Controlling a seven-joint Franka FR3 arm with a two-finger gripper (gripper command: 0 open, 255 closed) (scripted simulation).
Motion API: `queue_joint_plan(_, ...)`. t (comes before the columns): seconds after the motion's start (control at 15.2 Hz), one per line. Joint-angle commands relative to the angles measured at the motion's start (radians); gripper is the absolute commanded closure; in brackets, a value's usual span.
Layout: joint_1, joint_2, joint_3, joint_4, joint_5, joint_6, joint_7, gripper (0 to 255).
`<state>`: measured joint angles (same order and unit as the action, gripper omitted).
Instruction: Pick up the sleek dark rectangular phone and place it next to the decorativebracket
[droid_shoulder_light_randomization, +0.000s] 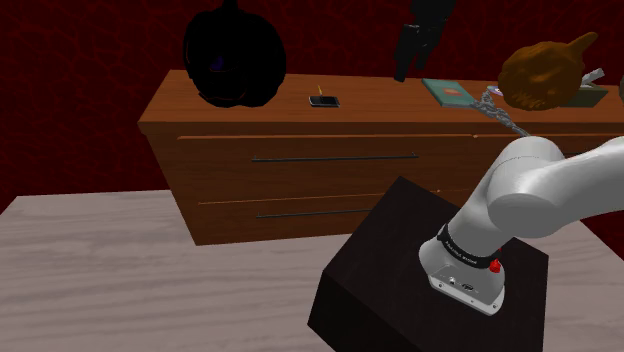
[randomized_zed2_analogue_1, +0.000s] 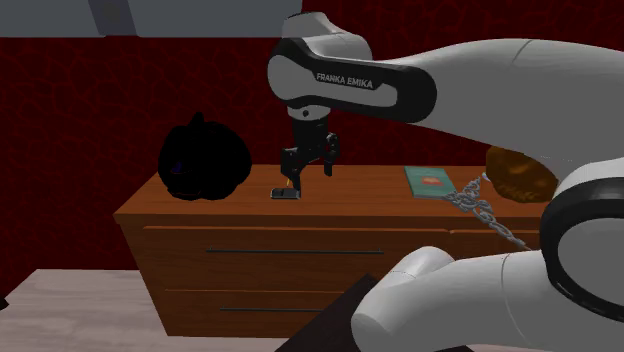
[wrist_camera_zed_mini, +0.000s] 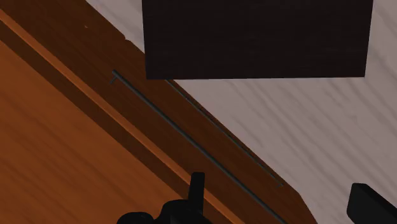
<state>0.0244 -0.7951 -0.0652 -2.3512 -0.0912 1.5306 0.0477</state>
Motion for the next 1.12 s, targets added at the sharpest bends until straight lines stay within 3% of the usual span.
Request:
queue_joint_plan(0.0, 0.0, 0.0, 0.0, 0.0, 0.0, 0.0, 0.0, 0)
queue_joint_plan(0.53, 0.035, 0.233, -0.135, 0.03, -0.057, 0.222, -0.239, 0)
queue_joint_plan(1.06, 0.08, 0.527, -0.243, 0.154, -0.029, 0.403, -0.486, 0)
